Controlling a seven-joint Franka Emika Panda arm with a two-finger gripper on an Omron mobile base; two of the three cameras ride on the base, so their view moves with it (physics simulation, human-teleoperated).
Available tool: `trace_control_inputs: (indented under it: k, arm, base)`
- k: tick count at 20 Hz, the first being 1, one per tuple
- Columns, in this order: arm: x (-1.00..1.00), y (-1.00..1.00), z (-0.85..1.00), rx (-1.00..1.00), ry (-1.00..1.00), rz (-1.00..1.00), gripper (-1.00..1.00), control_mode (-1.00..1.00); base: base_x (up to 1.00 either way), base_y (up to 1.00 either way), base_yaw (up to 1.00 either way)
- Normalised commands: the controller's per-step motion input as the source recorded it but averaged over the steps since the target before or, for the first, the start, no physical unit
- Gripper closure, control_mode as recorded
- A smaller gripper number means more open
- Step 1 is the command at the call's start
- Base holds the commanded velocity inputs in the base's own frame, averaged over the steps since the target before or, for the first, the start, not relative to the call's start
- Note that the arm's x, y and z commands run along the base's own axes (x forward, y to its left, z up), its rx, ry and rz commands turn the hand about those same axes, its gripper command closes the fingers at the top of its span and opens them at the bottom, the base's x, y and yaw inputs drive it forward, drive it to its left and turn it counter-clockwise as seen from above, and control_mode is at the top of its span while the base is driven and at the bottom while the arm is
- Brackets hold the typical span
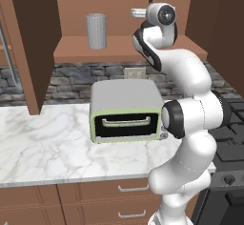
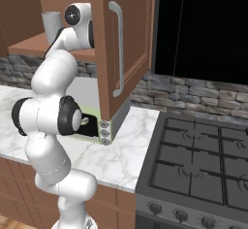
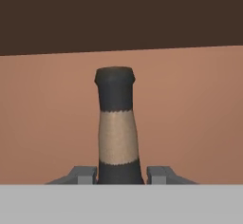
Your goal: There is a bowl on the dining counter. Grab a lemon wedge from the fridge and place it in the bowl. Then get the liquor bottle and glass cup from the cabinet and place them next to the bowl.
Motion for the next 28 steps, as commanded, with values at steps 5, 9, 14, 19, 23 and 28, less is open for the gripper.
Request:
trace_control_inputs:
  k: [5,9,14,19,23,28]
  arm:
    - [0.00,0.00,-0.02,0.00,0.03,0.00,1.00,-1.00]
    - [0.00,0.00,-0.01,0.00,0.01,0.00,1.00,-1.00]
    - [-0.08,0.00,-0.01,0.00,0.00,0.00,1.00,-1.00]
    - [-0.41,0.00,-0.05,0.00,-0.02,-0.01,1.00,-1.00]
    - [-0.92,0.00,-0.08,0.00,-0.13,-0.04,1.00,-1.00]
    - [-1.00,0.08,0.00,0.00,-0.07,-0.01,1.00,-1.00]
  base:
    - [0.00,0.00,0.00]
    - [0.00,0.00,0.00]
    - [0.00,0.00,0.00]
    - [0.00,0.00,0.00]
    - [0.00,0.00,0.00]
    - [0.00,0.00,0.00]
